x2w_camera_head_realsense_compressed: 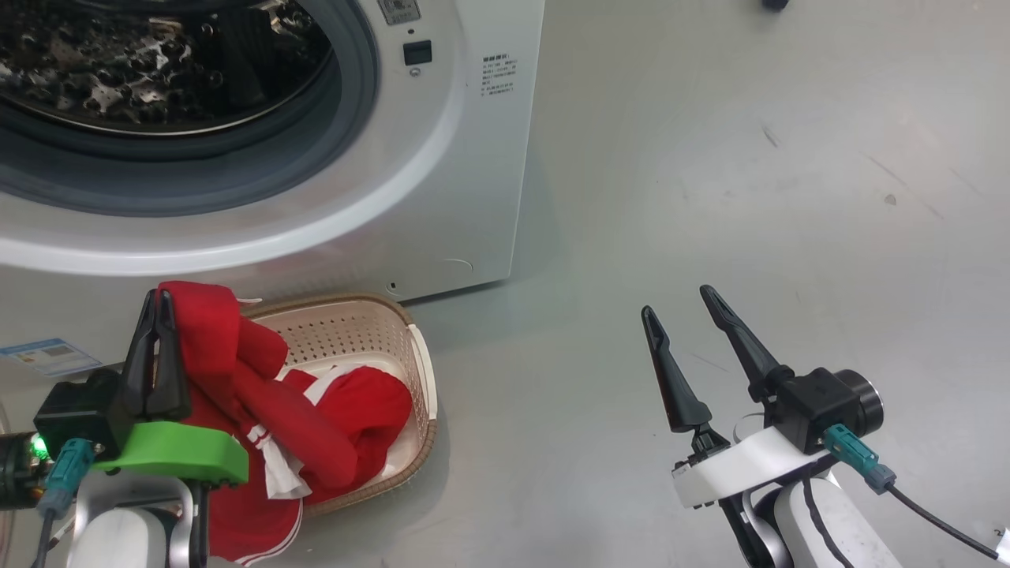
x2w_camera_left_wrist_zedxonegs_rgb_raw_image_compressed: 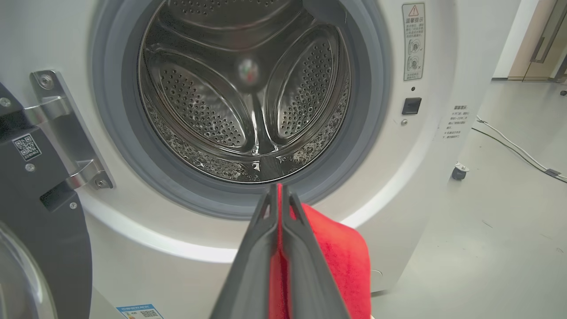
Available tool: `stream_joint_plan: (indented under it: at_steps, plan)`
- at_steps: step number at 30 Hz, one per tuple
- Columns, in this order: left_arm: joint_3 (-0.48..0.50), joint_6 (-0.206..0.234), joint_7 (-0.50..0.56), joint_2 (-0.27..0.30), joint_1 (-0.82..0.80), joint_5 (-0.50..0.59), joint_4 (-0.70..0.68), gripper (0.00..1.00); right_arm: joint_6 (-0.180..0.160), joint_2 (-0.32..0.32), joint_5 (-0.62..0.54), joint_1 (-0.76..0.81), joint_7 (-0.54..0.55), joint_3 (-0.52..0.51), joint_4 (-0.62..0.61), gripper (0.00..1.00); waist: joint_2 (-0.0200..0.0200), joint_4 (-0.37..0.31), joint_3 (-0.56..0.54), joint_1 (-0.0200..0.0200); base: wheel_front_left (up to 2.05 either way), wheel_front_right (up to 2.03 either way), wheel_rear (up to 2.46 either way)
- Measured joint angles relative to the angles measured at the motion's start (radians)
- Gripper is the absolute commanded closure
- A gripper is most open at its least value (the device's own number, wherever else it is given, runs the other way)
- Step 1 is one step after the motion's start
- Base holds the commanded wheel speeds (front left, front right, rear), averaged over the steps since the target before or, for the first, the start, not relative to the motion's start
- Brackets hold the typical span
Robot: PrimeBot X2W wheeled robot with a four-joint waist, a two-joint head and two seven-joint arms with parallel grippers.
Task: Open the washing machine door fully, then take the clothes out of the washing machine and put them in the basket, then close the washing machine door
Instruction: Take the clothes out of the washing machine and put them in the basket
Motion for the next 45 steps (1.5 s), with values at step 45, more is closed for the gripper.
stream_joint_plan:
  at_steps: [45]
  plan:
    - [0.027, -0.024, 0.049, 0.045, -0.267, -0.04, 0.626, 1.0, -0.012, 0.001, 0.073, -0.217, 0.0, 0.05, -0.074, 0.0, 0.0, -0.125, 0.43, 0.0001, 0.0, 0.0, 0.0]
